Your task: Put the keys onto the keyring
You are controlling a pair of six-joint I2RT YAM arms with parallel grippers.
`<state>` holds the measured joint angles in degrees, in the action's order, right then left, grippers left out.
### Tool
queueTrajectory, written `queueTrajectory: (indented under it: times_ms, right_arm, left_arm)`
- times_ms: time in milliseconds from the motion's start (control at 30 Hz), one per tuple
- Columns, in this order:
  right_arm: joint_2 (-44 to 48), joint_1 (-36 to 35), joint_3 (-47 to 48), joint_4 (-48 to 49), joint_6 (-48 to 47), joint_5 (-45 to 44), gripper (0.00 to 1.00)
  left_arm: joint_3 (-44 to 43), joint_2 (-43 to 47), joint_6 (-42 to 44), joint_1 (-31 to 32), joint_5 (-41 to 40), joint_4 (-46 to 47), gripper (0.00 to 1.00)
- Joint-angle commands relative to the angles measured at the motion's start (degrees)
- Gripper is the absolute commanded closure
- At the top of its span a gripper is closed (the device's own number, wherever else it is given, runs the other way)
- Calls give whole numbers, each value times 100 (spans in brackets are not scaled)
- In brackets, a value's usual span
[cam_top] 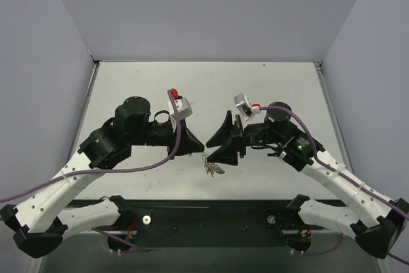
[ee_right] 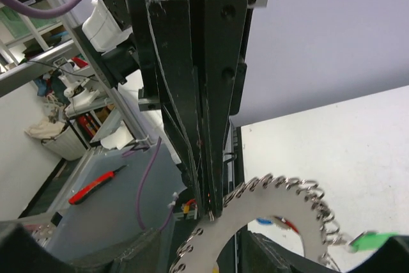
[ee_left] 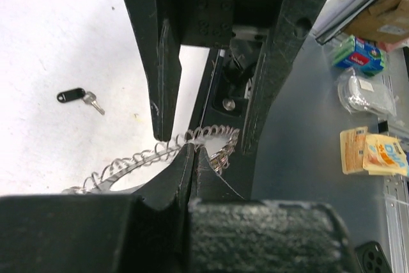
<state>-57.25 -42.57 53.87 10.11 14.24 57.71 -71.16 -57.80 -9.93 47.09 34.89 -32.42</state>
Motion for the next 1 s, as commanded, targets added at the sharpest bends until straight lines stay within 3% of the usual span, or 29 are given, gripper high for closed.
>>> queueTrajectory:
  times_ms: [0,100,400,667,767,967]
  right_arm:
    - [92,-111,89,264,-167,-48,44]
    - [57,-147,80,237,-141,-225,45]
    - [170,-147,-209,1325,465,-427,71]
    - [135,-147,-280,1669,738,-322,85]
    - [153,-147,-280,1828,870,-366,100]
    - [74,-147,-210,1793,931,-296,100]
  left_arm:
    - [-48,146,-254,2,-106,895,100]
    - [-4,103,-342,2,0,1080,100]
    - [233,172,-570,11,334,1642,100]
    - [611,445,-975,11,272,2521,100]
    - [691,428,-1107,2,378,2732,100]
    - [796,515,-1239,11,194,2926,100]
